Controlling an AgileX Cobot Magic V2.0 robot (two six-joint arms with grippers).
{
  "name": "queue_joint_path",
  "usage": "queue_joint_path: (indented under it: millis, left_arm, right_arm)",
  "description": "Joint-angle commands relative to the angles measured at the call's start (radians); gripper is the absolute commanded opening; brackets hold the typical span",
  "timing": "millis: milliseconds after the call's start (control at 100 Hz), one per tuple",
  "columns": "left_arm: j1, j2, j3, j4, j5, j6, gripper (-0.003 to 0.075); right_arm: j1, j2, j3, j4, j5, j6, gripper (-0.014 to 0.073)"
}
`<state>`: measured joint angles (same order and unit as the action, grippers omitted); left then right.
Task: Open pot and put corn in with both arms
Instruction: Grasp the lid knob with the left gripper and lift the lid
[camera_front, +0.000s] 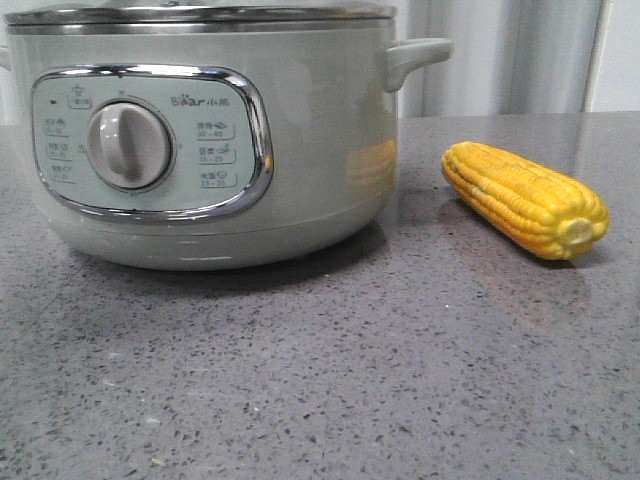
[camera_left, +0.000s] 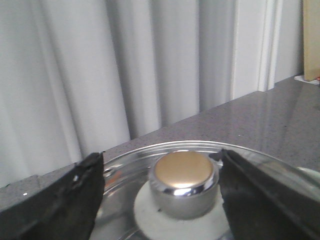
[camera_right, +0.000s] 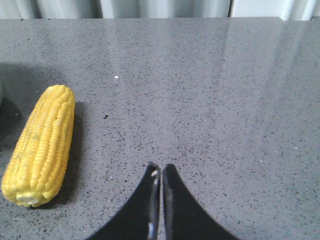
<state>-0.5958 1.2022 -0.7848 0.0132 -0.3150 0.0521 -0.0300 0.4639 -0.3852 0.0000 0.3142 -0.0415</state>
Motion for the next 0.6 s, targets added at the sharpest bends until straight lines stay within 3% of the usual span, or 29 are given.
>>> queue_joint_path:
  millis: [0,590]
  left_arm:
    - [-0.028,0.031,-0.076,-0.013,-0.082,-0.007,0.0448]
    - [-0.032,0.193,-0.157,-0.058,-0.089,-0.007,0.0447]
  right_arm:
    - [-0.004,0.012,-0.025,-0.009,-0.085,-0.006,-0.0074]
    - [-0.004,0.012,-0.025,-0.009,-0.085,-0.006,-0.0074]
